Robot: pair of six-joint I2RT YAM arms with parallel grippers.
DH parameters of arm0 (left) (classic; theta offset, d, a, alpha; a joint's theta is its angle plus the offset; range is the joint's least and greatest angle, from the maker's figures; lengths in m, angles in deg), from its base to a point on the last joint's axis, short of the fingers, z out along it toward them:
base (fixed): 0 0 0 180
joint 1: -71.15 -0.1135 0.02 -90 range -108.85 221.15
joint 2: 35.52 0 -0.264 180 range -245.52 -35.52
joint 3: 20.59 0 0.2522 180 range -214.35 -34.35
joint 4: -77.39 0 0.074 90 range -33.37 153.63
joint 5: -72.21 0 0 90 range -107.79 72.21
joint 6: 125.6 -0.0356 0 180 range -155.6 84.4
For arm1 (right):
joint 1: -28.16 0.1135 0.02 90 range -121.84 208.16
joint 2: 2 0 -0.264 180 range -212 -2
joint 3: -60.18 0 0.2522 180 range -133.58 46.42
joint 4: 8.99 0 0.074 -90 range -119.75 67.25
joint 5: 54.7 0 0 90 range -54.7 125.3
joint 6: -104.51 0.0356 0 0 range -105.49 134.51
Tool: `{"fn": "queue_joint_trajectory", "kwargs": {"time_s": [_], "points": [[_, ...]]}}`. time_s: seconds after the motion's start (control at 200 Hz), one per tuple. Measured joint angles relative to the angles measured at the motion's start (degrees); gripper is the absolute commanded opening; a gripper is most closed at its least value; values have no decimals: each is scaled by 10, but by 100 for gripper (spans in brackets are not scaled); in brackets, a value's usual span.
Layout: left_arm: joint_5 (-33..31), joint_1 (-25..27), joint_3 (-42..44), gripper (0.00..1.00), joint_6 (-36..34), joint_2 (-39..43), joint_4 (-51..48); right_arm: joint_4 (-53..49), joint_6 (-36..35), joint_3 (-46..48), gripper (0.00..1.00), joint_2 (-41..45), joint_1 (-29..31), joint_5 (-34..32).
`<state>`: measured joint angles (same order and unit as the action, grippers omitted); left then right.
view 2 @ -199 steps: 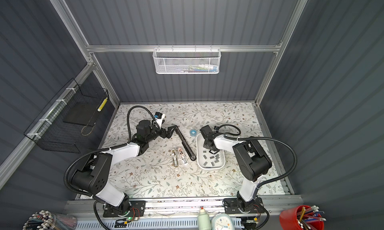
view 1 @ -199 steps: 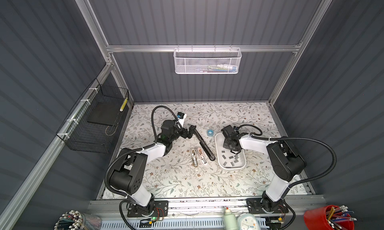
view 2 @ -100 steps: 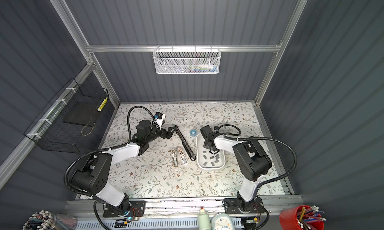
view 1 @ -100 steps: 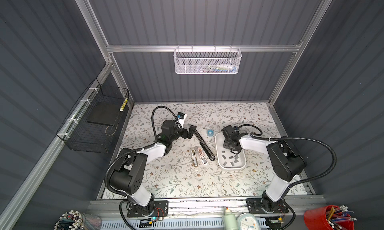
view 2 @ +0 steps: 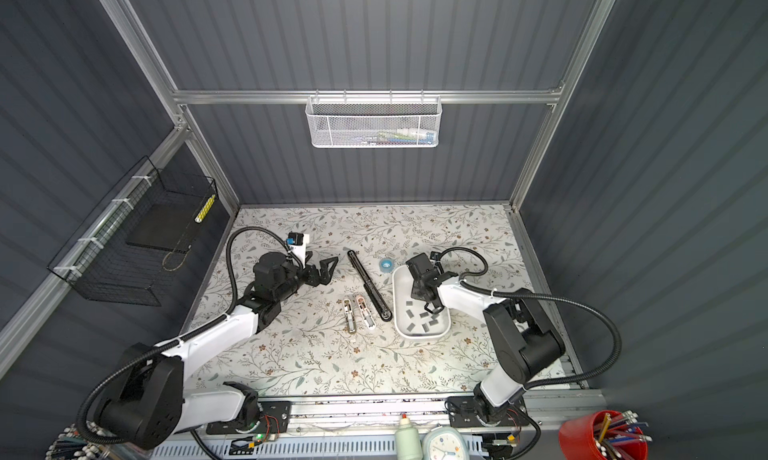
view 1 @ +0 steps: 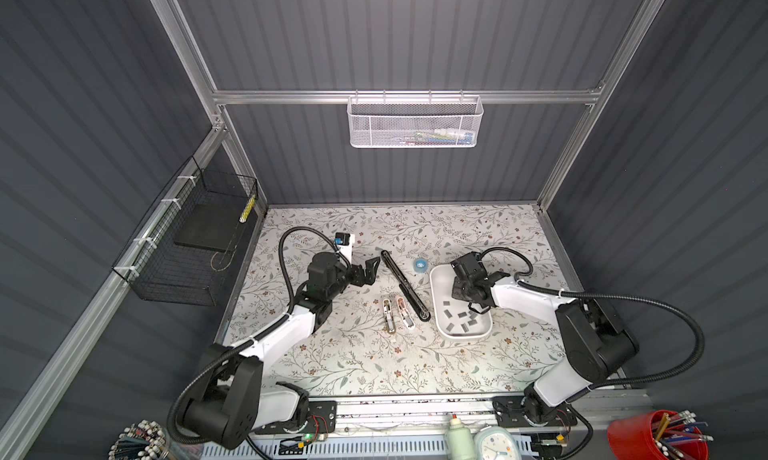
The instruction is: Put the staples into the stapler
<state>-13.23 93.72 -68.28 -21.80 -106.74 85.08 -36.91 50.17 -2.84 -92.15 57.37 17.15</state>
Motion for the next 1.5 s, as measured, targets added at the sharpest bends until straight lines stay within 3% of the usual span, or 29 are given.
{"fn": "queue_joint_trajectory", "kwargs": {"time_s": [0.22, 0.515, 0.695, 0.9, 1.006, 1.151, 1.301, 1.501], "points": [[-75, 0, 60, 100, 44, 56, -75, 52, -55, 4, 15, 47, 0, 2], [-108, 0, 137, 100, 120, 148, -121, 104, -116, 19, 13, 115, 30, 53], [-149, 0, 136, 100, 128, 170, -153, 143, -166, 40, 3, 158, 65, 87], [-167, 0, 142, 100, 128, 134, -128, 191, -237, 68, 0, 172, 115, 82], [-153, 0, 142, 100, 125, 127, -126, 193, -268, 72, 0, 172, 119, 122], [-153, 0, 147, 100, 119, 117, -86, 192, -299, 71, 9, 172, 119, 176], [-165, 0, 159, 100, 113, 93, -54, 193, -320, 71, 10, 160, 119, 216], [-159, 0, 203, 100, 104, 128, -1, 183, -330, 59, 7, 113, 119, 239]]}}
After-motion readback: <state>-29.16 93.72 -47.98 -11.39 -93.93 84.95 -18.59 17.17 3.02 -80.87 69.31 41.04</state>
